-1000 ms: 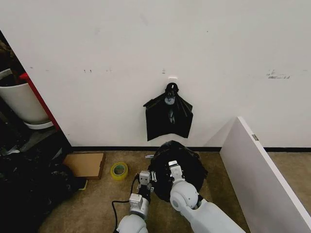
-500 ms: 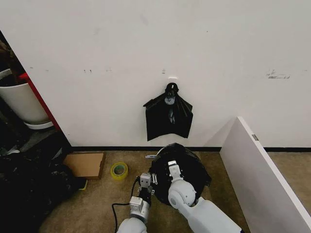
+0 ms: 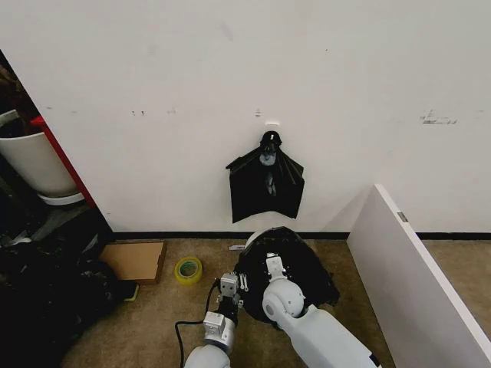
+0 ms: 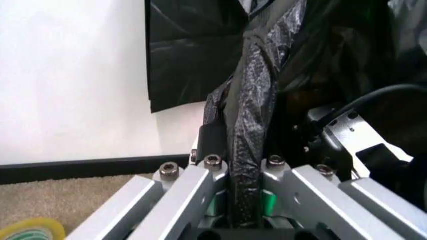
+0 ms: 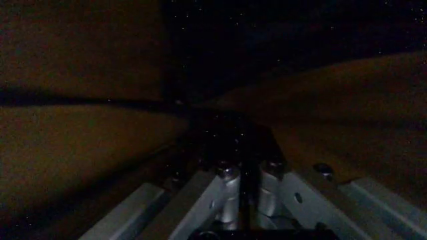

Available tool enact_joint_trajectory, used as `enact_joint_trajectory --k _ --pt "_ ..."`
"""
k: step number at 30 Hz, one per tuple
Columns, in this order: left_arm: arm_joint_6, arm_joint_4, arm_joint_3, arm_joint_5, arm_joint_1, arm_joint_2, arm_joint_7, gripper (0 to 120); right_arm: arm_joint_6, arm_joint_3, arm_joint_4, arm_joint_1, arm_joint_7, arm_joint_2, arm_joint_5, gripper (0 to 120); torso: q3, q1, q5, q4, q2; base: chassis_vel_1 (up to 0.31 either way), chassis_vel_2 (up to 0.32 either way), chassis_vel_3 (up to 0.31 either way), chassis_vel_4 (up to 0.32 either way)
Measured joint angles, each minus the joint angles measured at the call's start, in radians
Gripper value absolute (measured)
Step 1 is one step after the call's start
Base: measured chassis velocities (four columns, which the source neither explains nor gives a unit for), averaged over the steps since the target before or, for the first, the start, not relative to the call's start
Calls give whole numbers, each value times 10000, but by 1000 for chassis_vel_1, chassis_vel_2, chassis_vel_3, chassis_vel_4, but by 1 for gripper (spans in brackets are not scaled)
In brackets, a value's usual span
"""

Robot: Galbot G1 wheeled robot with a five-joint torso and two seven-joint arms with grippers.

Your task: Place the garbage bag over the trash bin.

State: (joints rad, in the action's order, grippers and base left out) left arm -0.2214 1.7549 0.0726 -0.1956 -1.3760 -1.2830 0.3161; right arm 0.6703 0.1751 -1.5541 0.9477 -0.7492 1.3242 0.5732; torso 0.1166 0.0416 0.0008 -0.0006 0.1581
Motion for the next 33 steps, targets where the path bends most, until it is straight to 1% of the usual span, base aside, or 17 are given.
enact_joint_trajectory --k 6,9,13,16,21,27,33 --pt "-22 -159 0 -51 62 -20 83 0 -127 -112 -717 399 123 -266 54 0 -1 0 -7 10 0 0 0 0 0" --pt "60 -209 -75 -330 212 -136 194 0 -291 -48 -1680 890 393 -714 -115 0 -1 0 -13 7 0 0 0 0 0" --pt "160 -211 -87 -573 287 -176 250 0 -594 13 -2101 1209 656 -848 -644 0 -1 0 -15 5 0 0 0 0 0" --pt "205 -138 -59 -666 292 -164 249 0 -982 61 -2097 1297 870 -782 -1322 0 -1 0 -16 4 0 0 0 0 0" --pt "211 -26 -14 -668 215 -102 202 0 -1207 131 -1892 1119 861 -617 -1400 0 -1 0 -12 2 0 0 0 0 0" --pt "197 50 -7 -603 86 9 107 0 -1165 363 -1622 710 667 -545 -1108 0 0 0 -9 3 0 0 0 0 0" --pt "179 175 40 -540 73 88 59 0 -928 583 -910 126 218 -261 -503 0 1 0 -12 7 0 0 0 0 0"
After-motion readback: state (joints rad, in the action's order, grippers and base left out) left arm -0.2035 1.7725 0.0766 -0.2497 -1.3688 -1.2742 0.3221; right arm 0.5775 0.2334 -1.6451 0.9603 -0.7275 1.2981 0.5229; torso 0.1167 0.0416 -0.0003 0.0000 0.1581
